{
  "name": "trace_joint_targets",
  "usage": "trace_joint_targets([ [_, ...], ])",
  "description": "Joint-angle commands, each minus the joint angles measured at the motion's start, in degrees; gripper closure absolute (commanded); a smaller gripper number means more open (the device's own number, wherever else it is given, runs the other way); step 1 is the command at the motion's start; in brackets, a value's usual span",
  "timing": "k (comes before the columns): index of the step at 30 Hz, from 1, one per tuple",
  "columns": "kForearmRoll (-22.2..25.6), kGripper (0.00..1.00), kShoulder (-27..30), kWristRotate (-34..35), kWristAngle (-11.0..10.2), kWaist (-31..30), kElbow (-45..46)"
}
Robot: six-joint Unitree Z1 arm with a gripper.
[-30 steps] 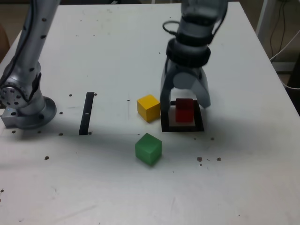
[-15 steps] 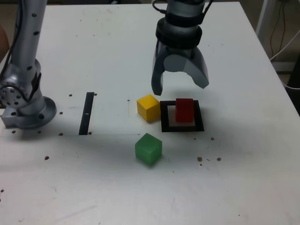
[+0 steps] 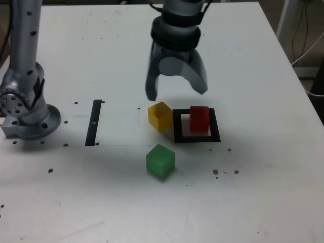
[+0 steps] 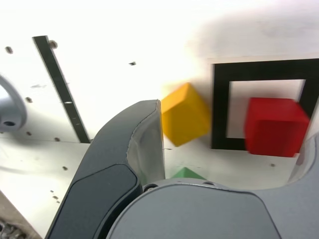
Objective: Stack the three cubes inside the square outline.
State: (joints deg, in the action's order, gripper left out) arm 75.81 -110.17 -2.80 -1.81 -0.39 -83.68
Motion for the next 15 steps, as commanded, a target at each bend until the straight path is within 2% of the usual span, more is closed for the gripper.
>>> trace_joint_targets([
  [1,-0.3,0.01,1.5,0.2,0.3,-0.1,1.5],
  [15,-2.7,0.01,4.0,-1.2,0.5,-0.1,6.6],
])
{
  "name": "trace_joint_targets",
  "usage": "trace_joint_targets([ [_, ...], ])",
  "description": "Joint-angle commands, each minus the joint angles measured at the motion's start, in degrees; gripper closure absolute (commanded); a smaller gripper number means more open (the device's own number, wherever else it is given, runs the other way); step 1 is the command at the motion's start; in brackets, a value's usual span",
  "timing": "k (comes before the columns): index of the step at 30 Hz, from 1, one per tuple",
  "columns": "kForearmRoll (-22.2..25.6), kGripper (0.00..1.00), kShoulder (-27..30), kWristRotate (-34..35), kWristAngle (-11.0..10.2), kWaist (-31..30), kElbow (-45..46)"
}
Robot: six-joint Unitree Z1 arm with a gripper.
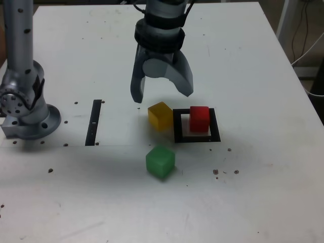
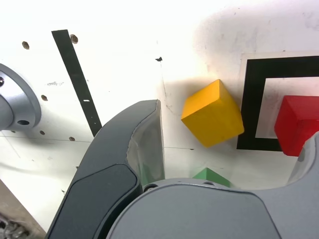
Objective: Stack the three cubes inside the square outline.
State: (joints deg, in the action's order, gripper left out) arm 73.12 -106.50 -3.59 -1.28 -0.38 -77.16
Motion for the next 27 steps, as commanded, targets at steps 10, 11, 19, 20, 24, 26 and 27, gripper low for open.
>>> trace_joint_targets([
  [10,-0.1,0.01,0.5,-7.2,-1.9,-0.1,1.9],
  [11,-0.1,0.01,0.5,-8.6,-2.4,-0.1,2.1],
  [19,-0.8,0.01,1.4,-23.0,-3.7,-0.1,3.0],
  [20,-1.0,0.01,1.7,-25.0,-3.7,-0.1,3.2],
  [24,-1.8,0.01,2.5,-30.3,-3.3,-0.1,3.9],
  [26,-2.5,0.01,2.9,-32.8,-2.8,-0.1,4.6],
  [27,-2.8,0.00,3.1,-33.9,-2.6,-0.1,4.9],
])
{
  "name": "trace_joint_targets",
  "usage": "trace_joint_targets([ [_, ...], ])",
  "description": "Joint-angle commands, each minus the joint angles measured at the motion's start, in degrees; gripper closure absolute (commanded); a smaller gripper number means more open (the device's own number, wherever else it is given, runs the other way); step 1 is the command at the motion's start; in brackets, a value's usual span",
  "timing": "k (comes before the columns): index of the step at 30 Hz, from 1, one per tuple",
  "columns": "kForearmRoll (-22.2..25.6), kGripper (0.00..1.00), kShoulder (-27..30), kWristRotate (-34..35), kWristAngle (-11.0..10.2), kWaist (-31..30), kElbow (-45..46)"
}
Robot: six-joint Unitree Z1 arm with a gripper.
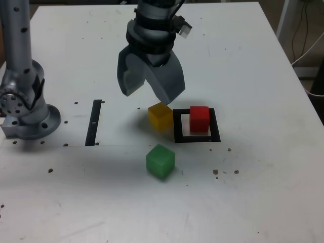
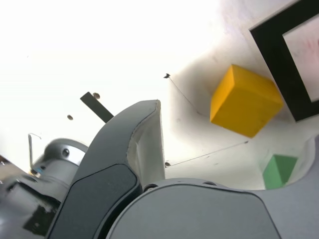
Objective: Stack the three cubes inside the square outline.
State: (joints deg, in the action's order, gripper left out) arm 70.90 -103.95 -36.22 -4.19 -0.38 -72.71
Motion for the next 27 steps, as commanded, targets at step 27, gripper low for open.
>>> trace_joint_targets([
  [27,-8.5,0.02,-3.3,-4.2,-1.9,-2.0,4.3],
])
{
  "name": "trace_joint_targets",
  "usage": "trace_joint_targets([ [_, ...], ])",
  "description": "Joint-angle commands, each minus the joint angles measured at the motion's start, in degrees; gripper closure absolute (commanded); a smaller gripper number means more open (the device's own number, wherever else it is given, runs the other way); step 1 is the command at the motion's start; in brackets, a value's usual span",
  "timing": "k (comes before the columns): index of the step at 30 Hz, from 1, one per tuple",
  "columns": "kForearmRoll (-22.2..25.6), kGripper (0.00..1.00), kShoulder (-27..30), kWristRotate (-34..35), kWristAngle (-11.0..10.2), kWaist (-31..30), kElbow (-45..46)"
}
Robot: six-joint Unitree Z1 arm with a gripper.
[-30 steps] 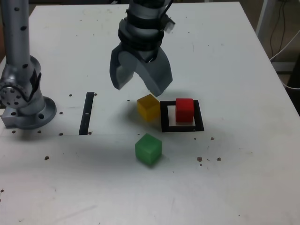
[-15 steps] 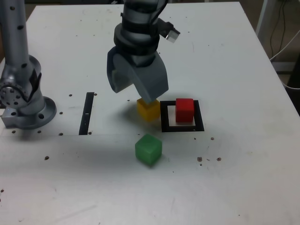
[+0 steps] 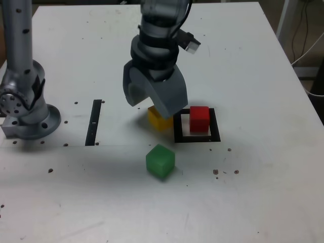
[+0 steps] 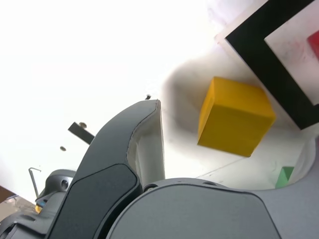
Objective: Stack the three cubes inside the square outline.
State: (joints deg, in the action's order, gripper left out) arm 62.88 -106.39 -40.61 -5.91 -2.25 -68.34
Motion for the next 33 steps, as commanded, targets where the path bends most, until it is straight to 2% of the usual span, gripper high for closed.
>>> trace_joint_targets([
  [1,-0.7,0.02,-1.1,0.2,-0.3,-0.2,0.1],
  [27,-4.6,0.10,-3.7,2.8,-1.3,-1.1,3.2],
  [33,-4.7,0.18,-3.9,3.5,-1.8,-1.1,3.2],
])
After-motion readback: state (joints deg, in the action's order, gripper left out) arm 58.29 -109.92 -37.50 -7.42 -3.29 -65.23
